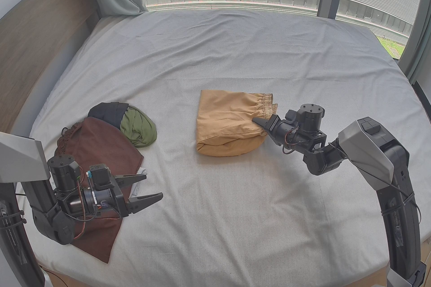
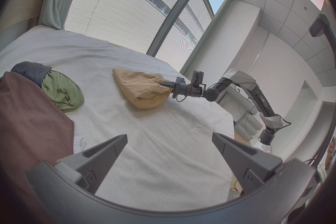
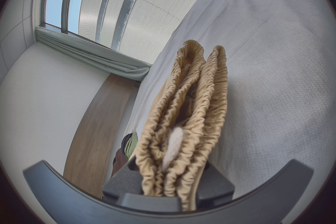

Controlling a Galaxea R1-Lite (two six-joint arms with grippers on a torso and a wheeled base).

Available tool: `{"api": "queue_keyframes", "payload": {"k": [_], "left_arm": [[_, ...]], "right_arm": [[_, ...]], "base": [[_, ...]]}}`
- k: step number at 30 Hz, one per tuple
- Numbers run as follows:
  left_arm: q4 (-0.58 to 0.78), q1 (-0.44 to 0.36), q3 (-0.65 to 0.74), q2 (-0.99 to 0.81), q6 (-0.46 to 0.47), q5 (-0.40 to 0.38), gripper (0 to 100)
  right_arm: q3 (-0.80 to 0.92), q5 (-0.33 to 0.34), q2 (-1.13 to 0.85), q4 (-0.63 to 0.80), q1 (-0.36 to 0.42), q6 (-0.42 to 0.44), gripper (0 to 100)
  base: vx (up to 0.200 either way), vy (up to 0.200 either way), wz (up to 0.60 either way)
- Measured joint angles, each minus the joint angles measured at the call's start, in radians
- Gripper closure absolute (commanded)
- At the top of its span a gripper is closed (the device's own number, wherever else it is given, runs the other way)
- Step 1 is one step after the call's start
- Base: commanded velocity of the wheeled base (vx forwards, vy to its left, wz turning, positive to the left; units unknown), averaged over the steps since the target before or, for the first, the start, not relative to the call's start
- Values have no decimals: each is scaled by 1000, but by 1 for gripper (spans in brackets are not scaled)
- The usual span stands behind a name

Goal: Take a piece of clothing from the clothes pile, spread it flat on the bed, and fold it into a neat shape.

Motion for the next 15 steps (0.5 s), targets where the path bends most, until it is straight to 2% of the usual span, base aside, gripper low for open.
{"api": "queue_keyframes", "payload": {"k": [1,9,15], "left_arm": [[0,0,0,0,0,0,0],[0,0,1,-1,1,0,0],[0,3,-1,-1,1,0,0]], "right_arm": [[1,-4,1,-1,1,0,0],[24,-9,-1,-3,7,-5,0],[124,-8,-37,-1,7,-32,0]], "base": [[0,0,0],[0,0,0],[0,0,0]]}}
